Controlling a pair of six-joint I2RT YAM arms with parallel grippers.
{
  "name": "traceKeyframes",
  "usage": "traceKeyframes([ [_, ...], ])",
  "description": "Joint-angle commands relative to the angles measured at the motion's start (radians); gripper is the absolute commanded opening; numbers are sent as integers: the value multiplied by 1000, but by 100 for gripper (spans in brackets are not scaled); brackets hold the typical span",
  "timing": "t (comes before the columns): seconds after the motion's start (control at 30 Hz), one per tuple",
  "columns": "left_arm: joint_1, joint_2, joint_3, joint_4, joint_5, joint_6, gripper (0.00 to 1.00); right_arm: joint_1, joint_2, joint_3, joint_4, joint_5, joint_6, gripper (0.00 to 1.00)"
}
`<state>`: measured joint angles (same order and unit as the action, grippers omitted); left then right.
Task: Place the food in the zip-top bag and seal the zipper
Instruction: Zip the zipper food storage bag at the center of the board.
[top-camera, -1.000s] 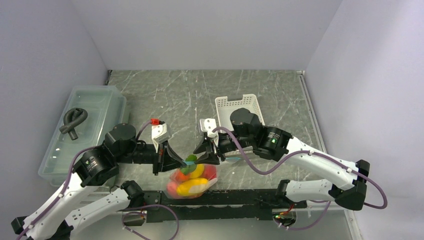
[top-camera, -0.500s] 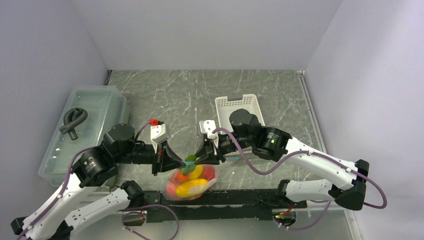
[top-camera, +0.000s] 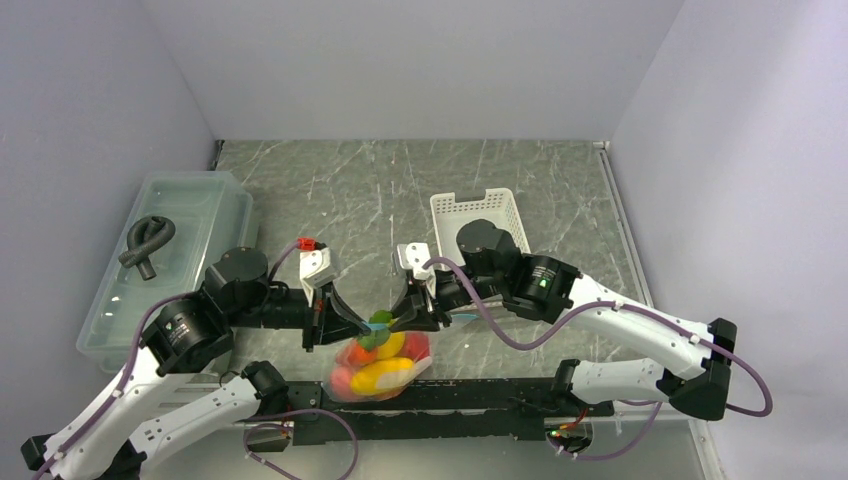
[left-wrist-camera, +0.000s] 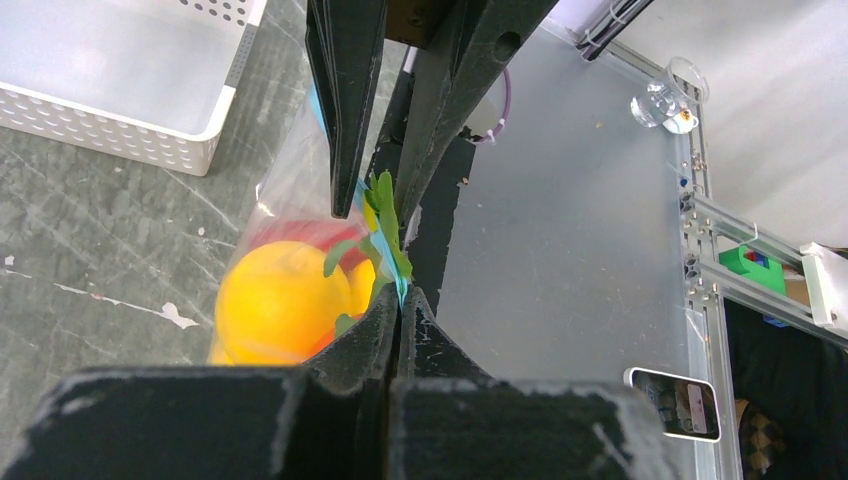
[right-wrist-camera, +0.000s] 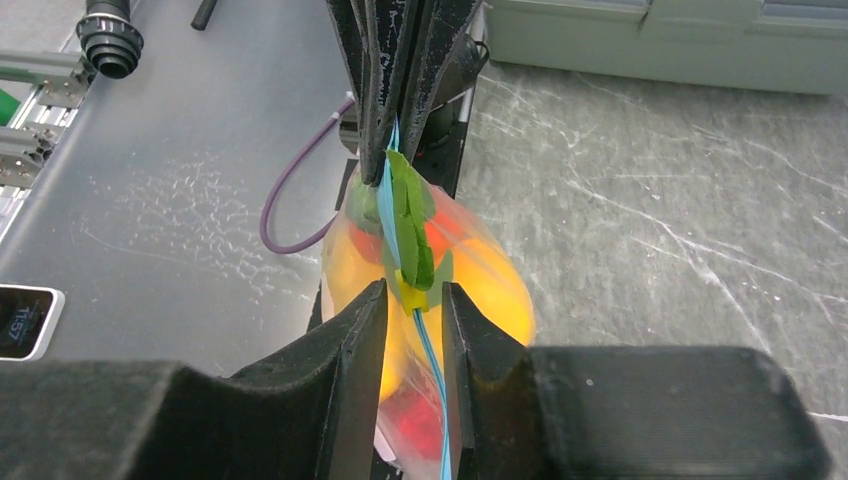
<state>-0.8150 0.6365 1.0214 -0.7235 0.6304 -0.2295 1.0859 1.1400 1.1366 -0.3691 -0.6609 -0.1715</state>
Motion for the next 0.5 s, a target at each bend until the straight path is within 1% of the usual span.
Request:
traceKeyframes([
  [0.0,-1,-7,51,53,17,15,0,2,1,-4,25,-5,1,28],
  [0.07,-1,-5,50,52,17,13,0,2,2,-2,26,-11,1,22],
  [0.2,-1,-6,52,49,15,15,0,2,0,5,20,-17,-6,0],
  [0.33,0,-9,61,43,10,17,0,1,-15,-13,-13,3,-26,0],
  [0.47,-1,-14,70,31,7,20,0,0,-67,-72,-50,32,-36,0],
])
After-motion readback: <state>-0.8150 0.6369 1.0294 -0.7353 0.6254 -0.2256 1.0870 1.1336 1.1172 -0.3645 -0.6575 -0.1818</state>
